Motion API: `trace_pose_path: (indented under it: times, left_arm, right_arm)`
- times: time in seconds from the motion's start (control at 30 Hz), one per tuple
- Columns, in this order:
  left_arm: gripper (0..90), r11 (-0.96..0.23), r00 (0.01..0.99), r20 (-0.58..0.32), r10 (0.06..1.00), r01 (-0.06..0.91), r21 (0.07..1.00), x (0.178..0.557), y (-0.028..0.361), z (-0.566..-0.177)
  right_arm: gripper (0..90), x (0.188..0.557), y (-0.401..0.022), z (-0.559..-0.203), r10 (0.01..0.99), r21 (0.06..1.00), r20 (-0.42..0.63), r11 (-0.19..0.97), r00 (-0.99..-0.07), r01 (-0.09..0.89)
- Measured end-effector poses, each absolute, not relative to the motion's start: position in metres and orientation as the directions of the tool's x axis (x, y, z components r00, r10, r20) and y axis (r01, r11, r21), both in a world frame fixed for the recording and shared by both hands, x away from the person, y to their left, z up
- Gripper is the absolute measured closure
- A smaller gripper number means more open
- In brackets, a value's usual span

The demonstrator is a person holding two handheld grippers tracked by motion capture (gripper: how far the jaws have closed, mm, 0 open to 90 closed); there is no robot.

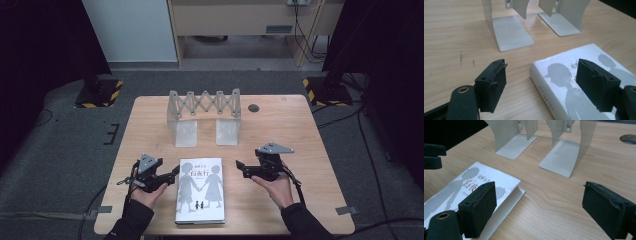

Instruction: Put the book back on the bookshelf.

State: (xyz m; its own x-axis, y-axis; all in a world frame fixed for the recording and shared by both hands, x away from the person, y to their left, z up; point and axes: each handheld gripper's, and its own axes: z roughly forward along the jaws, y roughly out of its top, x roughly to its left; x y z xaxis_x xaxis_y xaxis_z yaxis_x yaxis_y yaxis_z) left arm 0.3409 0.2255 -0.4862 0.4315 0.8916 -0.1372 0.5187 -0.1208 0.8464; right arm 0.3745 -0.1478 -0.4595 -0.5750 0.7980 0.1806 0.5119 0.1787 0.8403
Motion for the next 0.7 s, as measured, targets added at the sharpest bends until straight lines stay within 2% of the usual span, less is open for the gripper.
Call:
trace_pose_path:
  times: [0.3, 0.53, 0.7]
  left_arm:
    - [24.8, -0.223, 0.483, -0.093, 0.871, 0.555, 0.801, 0.343, 0.213, -0.498]
    - [27.3, -0.179, 0.481, -0.186, 0.857, 0.615, 0.768, 0.345, 0.212, -0.509]
    - [30.4, -0.176, 0.494, -0.207, 0.844, 0.62, 0.764, 0.344, 0.21, -0.51]
  right_arm:
    - [16.3, 0.37, -0.135, -0.479, 0.77, 0.812, 0.197, 0.22, -0.608, 0.541]
    - [20.2, 0.366, -0.118, -0.492, 0.738, 0.788, 0.224, 0.247, -0.636, 0.564]
    - [22.6, 0.363, -0.106, -0.498, 0.713, 0.78, 0.213, 0.288, -0.668, 0.556]
